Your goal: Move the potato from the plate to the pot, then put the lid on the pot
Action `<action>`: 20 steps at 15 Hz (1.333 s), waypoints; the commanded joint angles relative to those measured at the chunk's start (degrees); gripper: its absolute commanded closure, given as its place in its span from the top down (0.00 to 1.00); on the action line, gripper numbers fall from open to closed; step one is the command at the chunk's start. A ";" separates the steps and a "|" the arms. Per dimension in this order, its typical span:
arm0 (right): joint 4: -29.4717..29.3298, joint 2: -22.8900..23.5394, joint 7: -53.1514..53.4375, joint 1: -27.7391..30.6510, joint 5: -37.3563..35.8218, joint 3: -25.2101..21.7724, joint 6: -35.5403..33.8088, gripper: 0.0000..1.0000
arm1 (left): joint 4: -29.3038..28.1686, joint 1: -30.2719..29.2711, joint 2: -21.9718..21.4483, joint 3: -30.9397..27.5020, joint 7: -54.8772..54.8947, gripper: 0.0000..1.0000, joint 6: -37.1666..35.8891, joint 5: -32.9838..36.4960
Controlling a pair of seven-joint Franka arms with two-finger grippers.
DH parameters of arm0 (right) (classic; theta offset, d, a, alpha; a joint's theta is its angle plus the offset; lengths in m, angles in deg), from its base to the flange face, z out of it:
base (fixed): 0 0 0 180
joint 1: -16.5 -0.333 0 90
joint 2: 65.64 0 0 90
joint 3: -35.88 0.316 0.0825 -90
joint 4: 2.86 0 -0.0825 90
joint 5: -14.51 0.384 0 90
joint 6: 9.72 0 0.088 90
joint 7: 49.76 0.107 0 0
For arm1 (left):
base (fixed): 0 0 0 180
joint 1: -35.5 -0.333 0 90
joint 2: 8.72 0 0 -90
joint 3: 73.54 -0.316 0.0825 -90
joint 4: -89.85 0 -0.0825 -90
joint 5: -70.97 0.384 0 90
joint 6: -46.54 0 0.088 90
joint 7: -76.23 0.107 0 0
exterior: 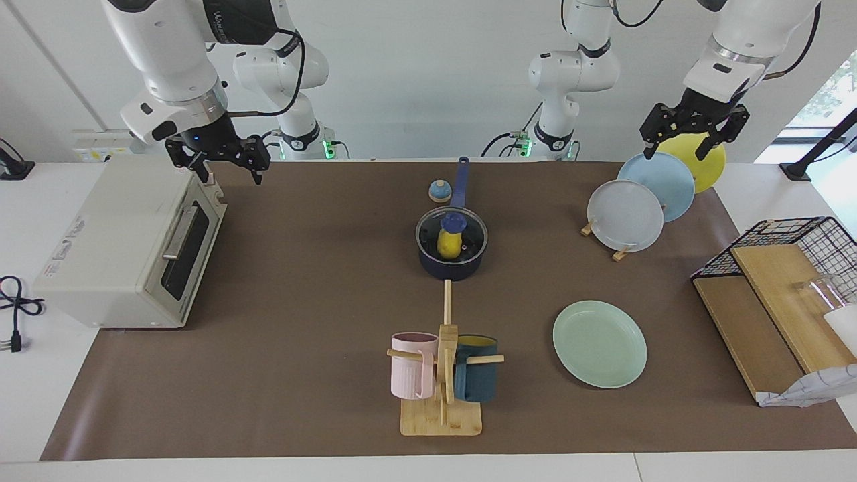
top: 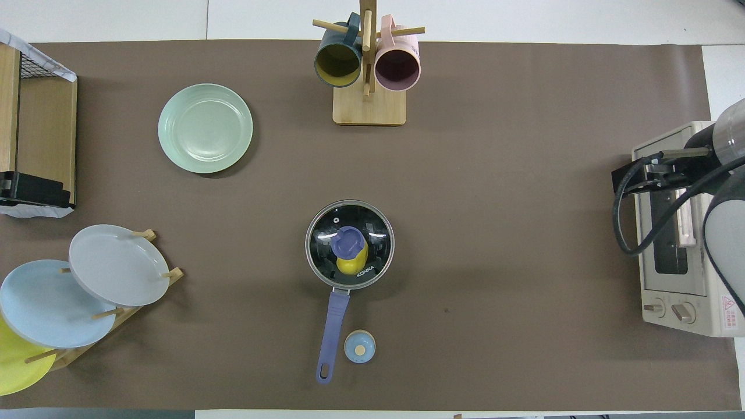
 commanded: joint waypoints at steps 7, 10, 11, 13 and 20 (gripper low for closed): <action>2.28 -2.13 -2.32 2.58 3.40 -0.94 -1.74 1.00 | -0.52 -0.46 0.12 -0.18 -0.11 1.00 0.99 -0.84; 2.45 -2.22 -1.88 2.50 3.40 -0.94 -1.65 1.00 | -0.52 -0.46 0.12 -0.18 -0.02 1.00 0.73 -0.84; 2.80 -2.30 -1.88 2.41 3.40 -0.85 -1.39 1.00 | -0.52 -0.46 0.12 -0.18 -0.02 1.00 0.64 -0.84; 2.81 -2.30 -1.88 2.32 3.40 -0.77 -1.21 1.00 | -0.52 -0.37 0.12 -0.18 -0.11 1.00 0.38 -0.93; 2.37 -1.43 -1.79 3.72 3.40 -0.42 0.20 1.00 | -0.61 -0.11 0.03 -0.18 -0.02 1.00 0.29 -0.93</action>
